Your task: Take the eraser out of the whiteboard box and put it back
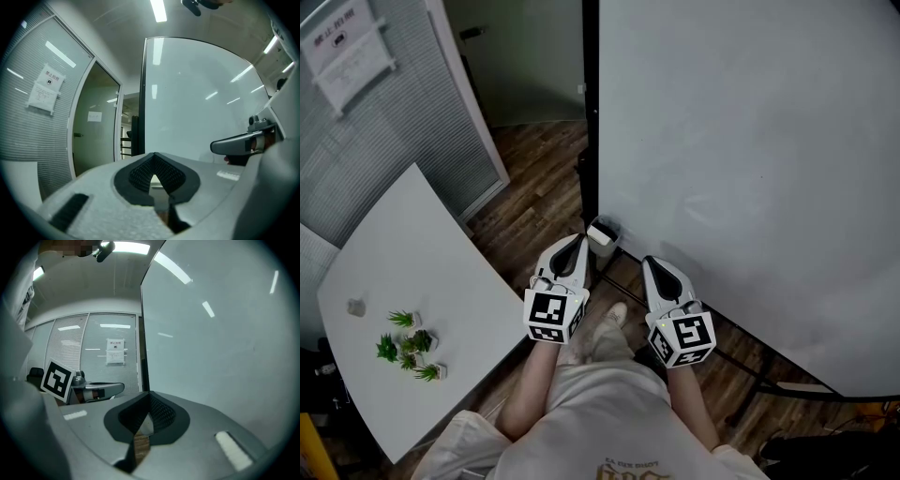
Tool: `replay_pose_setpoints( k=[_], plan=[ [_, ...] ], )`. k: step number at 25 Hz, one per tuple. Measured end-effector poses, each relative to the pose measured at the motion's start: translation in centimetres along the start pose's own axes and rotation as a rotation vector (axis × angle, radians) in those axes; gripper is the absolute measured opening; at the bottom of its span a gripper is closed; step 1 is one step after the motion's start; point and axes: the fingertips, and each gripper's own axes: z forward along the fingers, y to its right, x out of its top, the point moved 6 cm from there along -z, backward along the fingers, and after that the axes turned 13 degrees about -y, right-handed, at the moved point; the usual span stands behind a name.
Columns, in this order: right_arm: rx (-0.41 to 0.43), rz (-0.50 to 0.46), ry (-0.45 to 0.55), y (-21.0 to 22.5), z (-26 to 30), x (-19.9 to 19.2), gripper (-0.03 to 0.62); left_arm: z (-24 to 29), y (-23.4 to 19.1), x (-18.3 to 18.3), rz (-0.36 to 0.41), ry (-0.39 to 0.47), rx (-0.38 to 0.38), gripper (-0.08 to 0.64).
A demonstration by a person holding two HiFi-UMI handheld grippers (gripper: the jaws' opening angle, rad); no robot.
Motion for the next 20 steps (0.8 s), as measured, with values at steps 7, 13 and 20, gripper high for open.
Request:
replay_pose_setpoints(
  k=[7,13,20],
  plan=[
    [0.008,-0.002,-0.015,0.5,0.5,-0.1,0.011,0.5,0.0,-0.4,0.008,-0.017,-0.016,0.0],
    [0.012,-0.007,-0.025,0.6,0.8,0.1,0.011,0.6,0.0,-0.4,0.007,-0.02,-0.026,0.0],
    [0.018,-0.003,-0.034,0.7,1.1,-0.1,0.011,0.8,-0.2,-0.5,0.006,-0.017,-0.025,0.0]
  ],
)
